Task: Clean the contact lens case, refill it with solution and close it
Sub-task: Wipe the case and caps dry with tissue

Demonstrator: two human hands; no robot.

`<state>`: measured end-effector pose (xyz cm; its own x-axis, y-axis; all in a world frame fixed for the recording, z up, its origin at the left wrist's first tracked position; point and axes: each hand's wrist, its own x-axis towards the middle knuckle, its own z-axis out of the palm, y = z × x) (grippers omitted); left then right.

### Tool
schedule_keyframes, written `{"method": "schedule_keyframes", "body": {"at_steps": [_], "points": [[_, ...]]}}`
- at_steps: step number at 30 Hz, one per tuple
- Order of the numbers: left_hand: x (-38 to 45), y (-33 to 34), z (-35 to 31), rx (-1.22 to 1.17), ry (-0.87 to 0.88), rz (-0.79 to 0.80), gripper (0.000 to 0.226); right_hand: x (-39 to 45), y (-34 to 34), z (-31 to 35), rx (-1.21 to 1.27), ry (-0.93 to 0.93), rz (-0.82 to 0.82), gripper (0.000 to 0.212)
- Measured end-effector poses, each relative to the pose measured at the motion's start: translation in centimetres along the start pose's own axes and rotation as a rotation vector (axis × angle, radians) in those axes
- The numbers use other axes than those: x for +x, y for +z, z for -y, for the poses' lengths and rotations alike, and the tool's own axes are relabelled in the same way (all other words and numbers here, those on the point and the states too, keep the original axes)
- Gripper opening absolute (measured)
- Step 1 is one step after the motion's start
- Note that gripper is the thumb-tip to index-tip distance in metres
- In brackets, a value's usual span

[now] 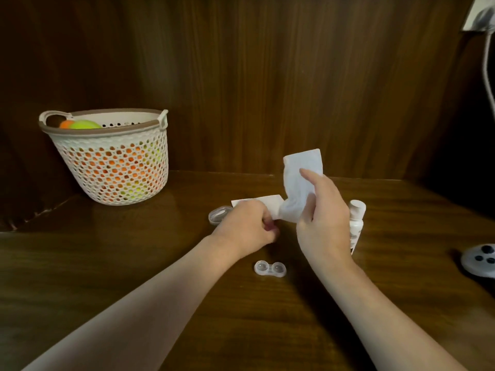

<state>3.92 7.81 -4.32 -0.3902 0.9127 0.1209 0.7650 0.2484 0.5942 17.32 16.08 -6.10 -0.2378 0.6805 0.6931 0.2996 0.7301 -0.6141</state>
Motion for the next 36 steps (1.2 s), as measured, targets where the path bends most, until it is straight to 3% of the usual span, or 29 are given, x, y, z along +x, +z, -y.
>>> {"method": "schedule_keyframes", "body": {"at_steps": [6, 10, 13, 15, 19, 23, 28, 36], "points": [[-3.0, -1.4, 3.8, -0.290, 0.031, -0.189, 0.015, -0.1, 0.0, 0.2, -0.096, 0.001, 0.322, 0.100], [-3.6, -1.0, 4.2, -0.450, 0.039, -0.235, 0.021, -0.7, 0.0, 1.3, -0.018, -0.055, 0.524, 0.086], [-3.6, -0.8, 4.3, -0.479, 0.064, -0.198, 0.023, -0.8, -0.1, 1.3, -0.034, -0.161, 0.513, 0.055], [-3.6, -0.8, 4.4, -0.513, 0.057, -0.191, 0.021, -0.8, -0.2, 1.4, -0.031, -0.204, 0.489, 0.048], [-4.0, -1.1, 5.0, -0.661, 0.042, -0.189, 0.023, -0.8, -0.3, 1.9, -0.008, -0.260, 0.476, 0.042], [-3.8, -1.3, 5.1, -0.748, 0.017, -0.210, 0.041, -0.8, -0.2, 1.9, -0.003, -0.228, 0.464, 0.034], [-4.0, -1.5, 4.5, -0.965, 0.002, -0.195, 0.023, -1.0, -0.3, 2.6, 0.171, -0.185, 0.461, 0.027], [-4.3, -1.8, 4.5, -1.154, 0.044, -0.047, 0.034, -1.2, -0.6, 3.0, 0.228, -0.152, 0.529, 0.032]]}}
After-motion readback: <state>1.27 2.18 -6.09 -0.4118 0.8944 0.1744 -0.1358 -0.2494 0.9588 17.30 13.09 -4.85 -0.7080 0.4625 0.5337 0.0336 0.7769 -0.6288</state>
